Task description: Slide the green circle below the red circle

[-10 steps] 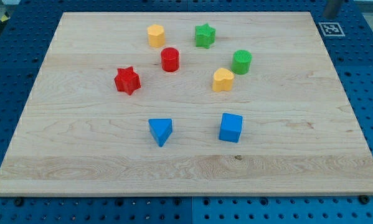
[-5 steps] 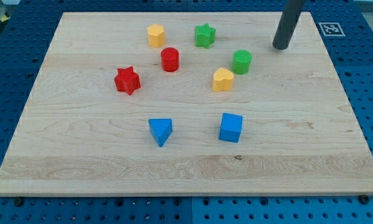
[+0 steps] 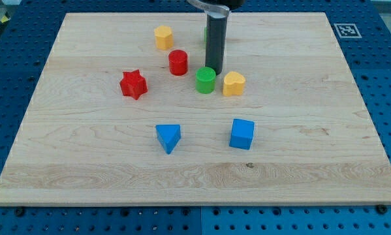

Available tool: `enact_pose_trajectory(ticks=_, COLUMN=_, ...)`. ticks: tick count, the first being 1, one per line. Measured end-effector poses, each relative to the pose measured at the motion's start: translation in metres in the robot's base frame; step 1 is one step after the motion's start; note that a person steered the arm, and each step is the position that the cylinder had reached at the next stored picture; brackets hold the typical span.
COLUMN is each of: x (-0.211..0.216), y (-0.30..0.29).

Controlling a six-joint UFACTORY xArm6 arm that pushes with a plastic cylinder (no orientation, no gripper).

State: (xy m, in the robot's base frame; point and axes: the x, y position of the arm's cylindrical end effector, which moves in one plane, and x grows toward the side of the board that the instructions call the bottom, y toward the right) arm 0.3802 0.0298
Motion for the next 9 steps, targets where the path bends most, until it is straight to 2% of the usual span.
enact_pose_trajectory(ticks=1, x=0.019, y=0.0)
enact_pose_trajectory(ticks=3, x=0.06, y=0.052)
enact_pose_trajectory(ticks=4, x=0.065, y=0.05)
enact_pose_trajectory(ticks=6, x=0.065, y=-0.02)
enact_pose_trajectory(ticks=8, x=0.065, y=-0.03)
enact_pose_trajectory(ticks=9, x=0.038, y=-0.021)
